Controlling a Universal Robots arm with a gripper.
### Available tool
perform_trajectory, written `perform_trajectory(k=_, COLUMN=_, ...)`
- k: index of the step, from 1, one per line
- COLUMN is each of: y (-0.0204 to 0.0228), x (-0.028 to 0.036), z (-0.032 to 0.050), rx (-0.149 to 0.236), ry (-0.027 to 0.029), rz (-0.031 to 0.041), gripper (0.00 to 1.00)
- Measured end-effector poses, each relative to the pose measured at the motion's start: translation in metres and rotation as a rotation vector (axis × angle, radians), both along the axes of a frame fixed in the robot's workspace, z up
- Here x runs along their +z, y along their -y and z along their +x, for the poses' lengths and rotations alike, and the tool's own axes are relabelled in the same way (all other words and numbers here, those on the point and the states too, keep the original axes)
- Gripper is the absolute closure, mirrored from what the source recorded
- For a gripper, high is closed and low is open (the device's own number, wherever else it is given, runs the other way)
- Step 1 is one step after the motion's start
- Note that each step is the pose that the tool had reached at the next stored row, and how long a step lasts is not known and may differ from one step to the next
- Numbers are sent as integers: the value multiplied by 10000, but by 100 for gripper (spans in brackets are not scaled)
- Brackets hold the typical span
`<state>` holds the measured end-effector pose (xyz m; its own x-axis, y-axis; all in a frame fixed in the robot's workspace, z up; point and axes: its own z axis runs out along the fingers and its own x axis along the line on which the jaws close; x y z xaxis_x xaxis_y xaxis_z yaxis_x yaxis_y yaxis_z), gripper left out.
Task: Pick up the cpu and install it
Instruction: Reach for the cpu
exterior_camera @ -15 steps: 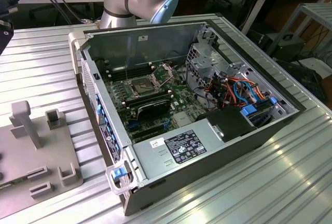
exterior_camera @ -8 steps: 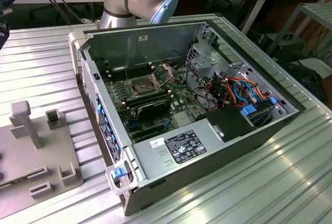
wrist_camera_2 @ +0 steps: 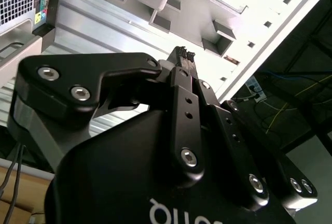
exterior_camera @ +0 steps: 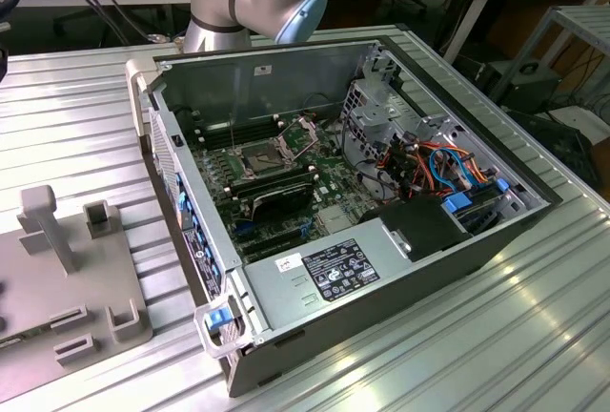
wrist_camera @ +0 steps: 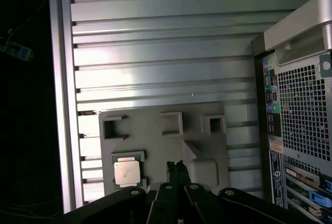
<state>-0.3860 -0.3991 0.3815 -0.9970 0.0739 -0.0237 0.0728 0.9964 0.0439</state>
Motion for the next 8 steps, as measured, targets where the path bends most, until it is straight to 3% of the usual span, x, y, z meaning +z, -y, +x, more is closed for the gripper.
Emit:
perform_trajectory(k=5, y=-1, x=-3, z=-1, rx=-1, ry=-10, rz=-11, gripper=89)
perform_trajectory(k=7, y=-1, x=-11, z=-2, rx=-2, ry=-67, rz=-10, gripper=89)
perform_trajectory(k=8, y=-1, x=-19, z=-2, rx=-1, ry=-123, rz=-10, gripper=89)
